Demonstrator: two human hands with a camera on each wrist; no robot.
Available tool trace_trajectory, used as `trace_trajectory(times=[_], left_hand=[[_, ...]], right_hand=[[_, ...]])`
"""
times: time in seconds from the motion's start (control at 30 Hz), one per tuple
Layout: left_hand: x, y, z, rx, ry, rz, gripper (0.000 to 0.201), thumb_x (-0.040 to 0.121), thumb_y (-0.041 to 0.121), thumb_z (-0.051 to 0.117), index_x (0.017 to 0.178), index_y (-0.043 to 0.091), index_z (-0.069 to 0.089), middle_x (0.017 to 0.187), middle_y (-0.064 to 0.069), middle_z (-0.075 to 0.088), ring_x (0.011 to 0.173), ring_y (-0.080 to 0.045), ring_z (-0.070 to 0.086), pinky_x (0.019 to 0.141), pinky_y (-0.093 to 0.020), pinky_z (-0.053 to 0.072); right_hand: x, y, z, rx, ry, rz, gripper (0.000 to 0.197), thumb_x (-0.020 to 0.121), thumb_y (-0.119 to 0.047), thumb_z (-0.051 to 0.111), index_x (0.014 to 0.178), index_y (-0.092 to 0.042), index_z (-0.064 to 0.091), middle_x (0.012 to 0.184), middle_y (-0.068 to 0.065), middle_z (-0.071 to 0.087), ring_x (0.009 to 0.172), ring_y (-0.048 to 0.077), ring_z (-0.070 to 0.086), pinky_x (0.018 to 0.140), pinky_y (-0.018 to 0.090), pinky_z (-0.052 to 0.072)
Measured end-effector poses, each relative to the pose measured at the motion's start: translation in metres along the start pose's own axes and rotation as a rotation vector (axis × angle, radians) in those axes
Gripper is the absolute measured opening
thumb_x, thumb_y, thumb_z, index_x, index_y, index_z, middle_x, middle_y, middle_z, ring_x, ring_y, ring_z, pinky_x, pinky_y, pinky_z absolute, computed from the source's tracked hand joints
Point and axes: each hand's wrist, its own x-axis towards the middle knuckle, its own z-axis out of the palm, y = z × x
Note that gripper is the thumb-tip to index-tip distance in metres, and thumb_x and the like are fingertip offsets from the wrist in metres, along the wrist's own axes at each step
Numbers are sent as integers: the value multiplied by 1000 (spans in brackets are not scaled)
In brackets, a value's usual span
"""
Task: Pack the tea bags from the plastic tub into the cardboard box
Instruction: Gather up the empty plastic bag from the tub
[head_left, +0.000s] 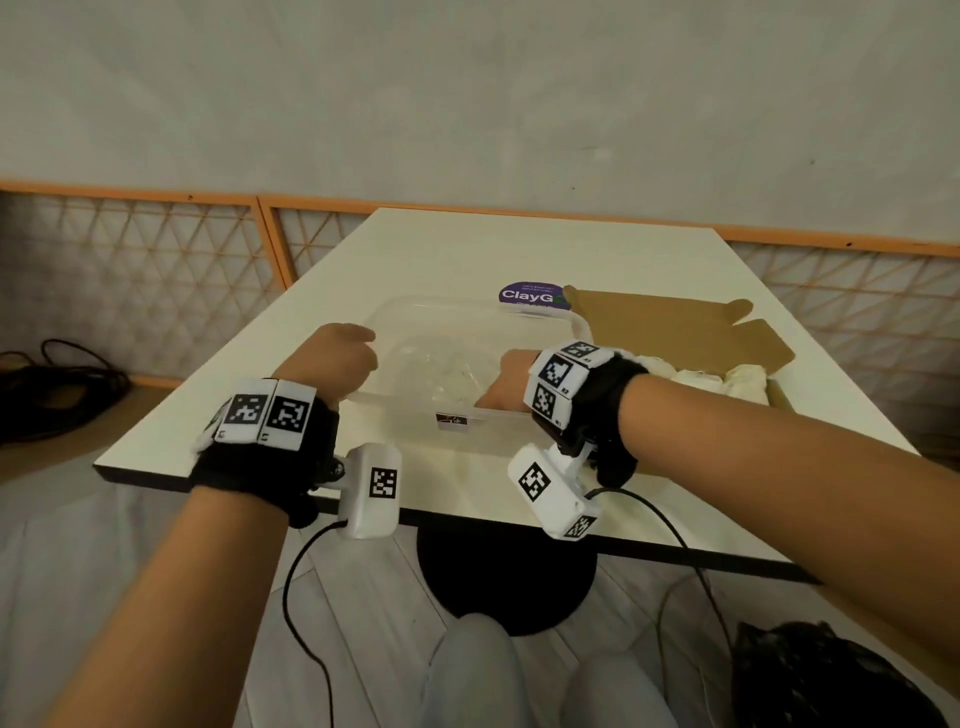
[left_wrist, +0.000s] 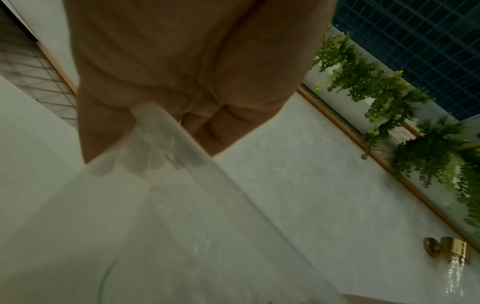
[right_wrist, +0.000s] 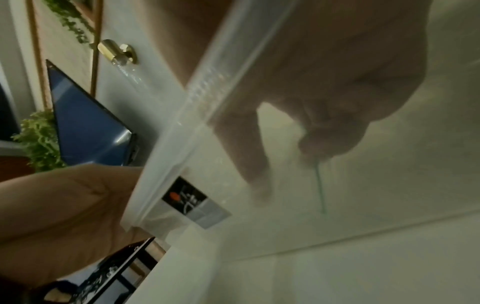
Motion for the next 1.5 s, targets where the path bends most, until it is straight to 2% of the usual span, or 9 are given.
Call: trace_trajectory(times=[0.23, 0.47, 0.63, 0.73, 0.87, 1.0, 1.23, 1.37, 1.5], left_hand=[[-12, 6, -13, -115, 198, 312, 58, 85, 41, 66, 136, 25, 44, 145, 0, 40, 133, -18, 39, 109, -39, 34], [-22, 56, -2, -429, -420, 216, 68, 69, 28, 73, 131, 16, 49, 117, -7, 68, 107, -20, 65, 81, -27, 56], [-30, 71, 37, -234, -531, 272, 43, 73, 24, 74, 112, 8, 65, 107, -6, 71, 99, -17, 68, 83, -30, 55], [-30, 76, 49, -315, -416, 238, 29, 83, 16, 70, 111, 8, 65, 108, -10, 71, 95, -22, 69, 75, -33, 59], [-26, 82, 58, -237, -124, 247, 17, 89, 14, 63, 102, 3, 64, 89, -10, 69, 72, -20, 68, 66, -27, 59], [-36, 88, 76, -541, -345, 84, 26, 93, 3, 48, 114, -4, 61, 103, -20, 69, 76, -23, 69, 59, -23, 55], [-62, 91, 68, -1094, -863, 73, 50, 84, 33, 56, 128, 8, 51, 128, -16, 51, 114, -37, 57, 101, -50, 44], [-61, 90, 83, -1152, -912, 103, 50, 90, 36, 50, 131, 8, 49, 132, -17, 54, 119, -39, 55, 101, -48, 44], [-70, 102, 101, -1164, -791, 190, 42, 84, 12, 56, 126, 8, 48, 127, -13, 56, 110, -25, 61, 87, -31, 54]], right_hand=[[-21, 15, -52, 424, 105, -73, 30, 82, -32, 67, 106, -15, 62, 104, 3, 62, 95, 20, 59, 81, 30, 50], [-43, 55, -73, 885, 161, -154, 36, 77, -4, 70, 112, -7, 60, 111, 14, 66, 99, 29, 66, 81, 36, 56], [-51, 63, -66, 804, 432, -149, 26, 77, -5, 70, 101, -3, 61, 100, 16, 67, 91, 32, 65, 86, 46, 54], [-71, 63, -65, 984, 296, -260, 17, 80, -9, 67, 94, -17, 59, 102, 8, 64, 96, 27, 62, 89, 46, 50], [-106, 70, -41, 525, 316, -473, 54, 85, -32, 64, 131, -48, 40, 146, -10, 29, 133, 7, 29, 105, 26, 28], [-95, 72, -5, 86, 526, -611, 70, 88, -31, 60, 143, -47, 20, 156, -6, -17, 145, 21, -10, 117, 43, 11], [-81, 100, -16, 191, 887, -677, 52, 86, 0, 37, 131, -20, 52, 148, 6, 36, 133, 24, 38, 109, 30, 32], [-91, 95, -23, 331, 900, -754, 50, 76, 1, 34, 112, -17, 63, 118, -7, 57, 113, 19, 54, 96, 33, 44], [-98, 85, -24, 368, 788, -689, 52, 79, -18, 53, 126, -36, 43, 121, -4, 40, 119, 19, 40, 99, 30, 37]])
